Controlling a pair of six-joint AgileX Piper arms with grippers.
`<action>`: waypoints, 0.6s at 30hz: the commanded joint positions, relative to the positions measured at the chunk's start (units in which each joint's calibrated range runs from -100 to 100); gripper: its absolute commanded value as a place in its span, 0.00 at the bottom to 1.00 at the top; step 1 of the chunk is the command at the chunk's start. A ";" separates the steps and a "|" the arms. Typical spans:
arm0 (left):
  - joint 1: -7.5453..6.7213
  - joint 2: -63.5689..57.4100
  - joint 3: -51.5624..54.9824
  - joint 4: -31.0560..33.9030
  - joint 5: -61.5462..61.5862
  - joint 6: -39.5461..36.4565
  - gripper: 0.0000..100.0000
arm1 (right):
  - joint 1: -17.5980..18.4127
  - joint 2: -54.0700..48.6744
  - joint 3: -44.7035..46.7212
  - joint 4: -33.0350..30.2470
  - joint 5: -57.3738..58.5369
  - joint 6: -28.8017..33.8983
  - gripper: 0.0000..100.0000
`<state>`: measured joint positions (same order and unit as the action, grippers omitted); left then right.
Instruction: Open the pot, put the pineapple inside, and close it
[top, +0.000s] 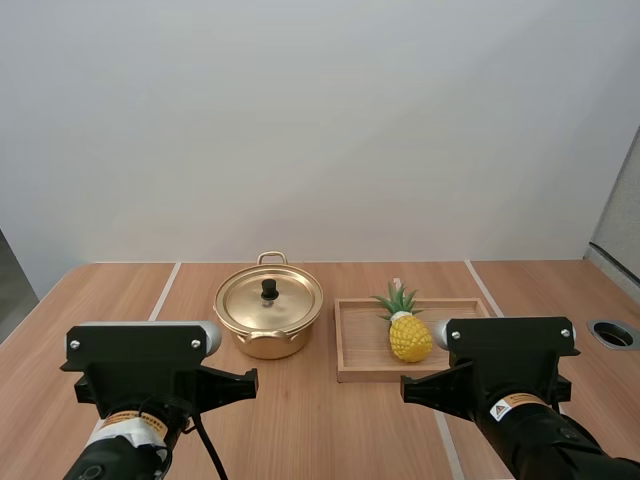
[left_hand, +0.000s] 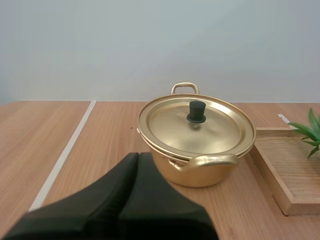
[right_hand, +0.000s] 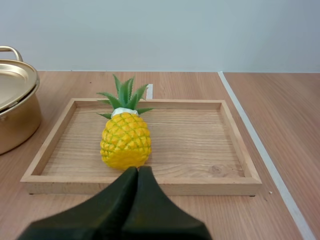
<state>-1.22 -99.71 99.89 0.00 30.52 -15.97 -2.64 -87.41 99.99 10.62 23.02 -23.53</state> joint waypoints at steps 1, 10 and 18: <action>0.08 -0.29 0.11 -0.59 -1.22 -0.32 0.00 | 0.16 -0.42 0.01 0.18 -1.15 0.05 0.00; 0.08 -0.29 0.11 0.51 -0.66 -0.32 0.00 | 0.16 -0.42 0.01 0.18 -1.15 0.05 0.00; 0.08 -0.29 0.11 0.51 -0.66 -0.32 0.00 | 0.16 -0.42 0.01 0.18 -1.15 0.05 0.00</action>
<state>-1.22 -99.71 99.89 0.00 30.52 -15.97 -2.64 -87.41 99.99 10.62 23.02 -23.53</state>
